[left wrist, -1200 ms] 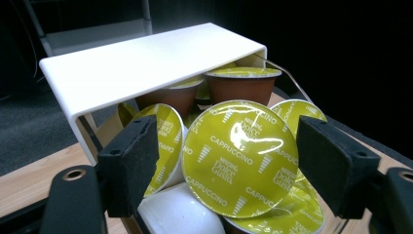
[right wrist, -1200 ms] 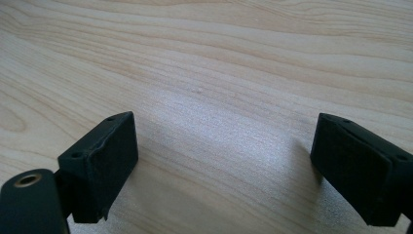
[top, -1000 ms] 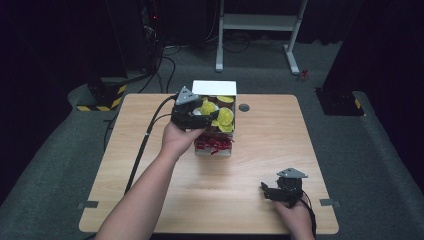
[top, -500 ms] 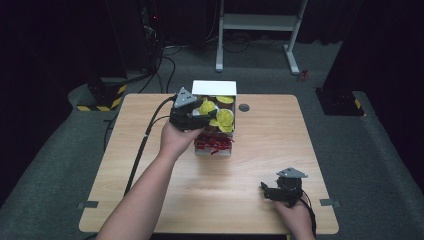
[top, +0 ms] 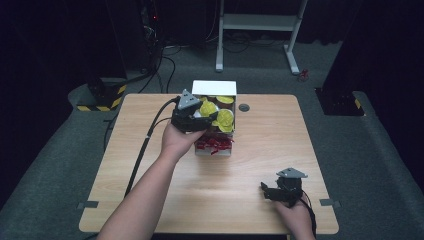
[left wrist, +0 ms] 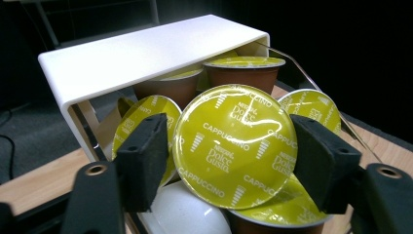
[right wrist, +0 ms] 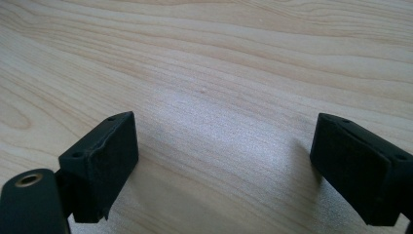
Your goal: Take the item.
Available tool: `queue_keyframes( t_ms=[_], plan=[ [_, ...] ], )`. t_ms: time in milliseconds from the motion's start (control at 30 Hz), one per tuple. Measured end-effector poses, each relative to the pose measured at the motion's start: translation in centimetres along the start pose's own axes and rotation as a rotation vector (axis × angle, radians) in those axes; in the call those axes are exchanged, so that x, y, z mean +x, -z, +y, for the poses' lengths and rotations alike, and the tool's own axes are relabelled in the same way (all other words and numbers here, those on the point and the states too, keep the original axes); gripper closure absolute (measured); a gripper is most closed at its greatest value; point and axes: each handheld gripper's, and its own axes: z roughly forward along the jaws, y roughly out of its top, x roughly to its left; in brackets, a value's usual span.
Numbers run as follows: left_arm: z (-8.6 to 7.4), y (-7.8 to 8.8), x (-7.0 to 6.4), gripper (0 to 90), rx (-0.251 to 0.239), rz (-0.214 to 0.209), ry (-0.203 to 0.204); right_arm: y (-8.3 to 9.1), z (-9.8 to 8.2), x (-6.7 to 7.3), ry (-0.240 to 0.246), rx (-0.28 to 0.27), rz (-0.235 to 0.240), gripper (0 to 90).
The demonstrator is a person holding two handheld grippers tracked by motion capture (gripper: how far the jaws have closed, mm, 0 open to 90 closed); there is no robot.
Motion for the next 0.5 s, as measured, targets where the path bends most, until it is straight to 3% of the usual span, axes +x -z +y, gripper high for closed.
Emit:
queue_keyframes(
  t_ms=[500],
  plan=[
    [0.28,0.86,-0.50,38.3,-0.021,-0.008,-0.009,0.00,0.01,0.00,0.000,0.000,0.001,10.3]
  ],
)
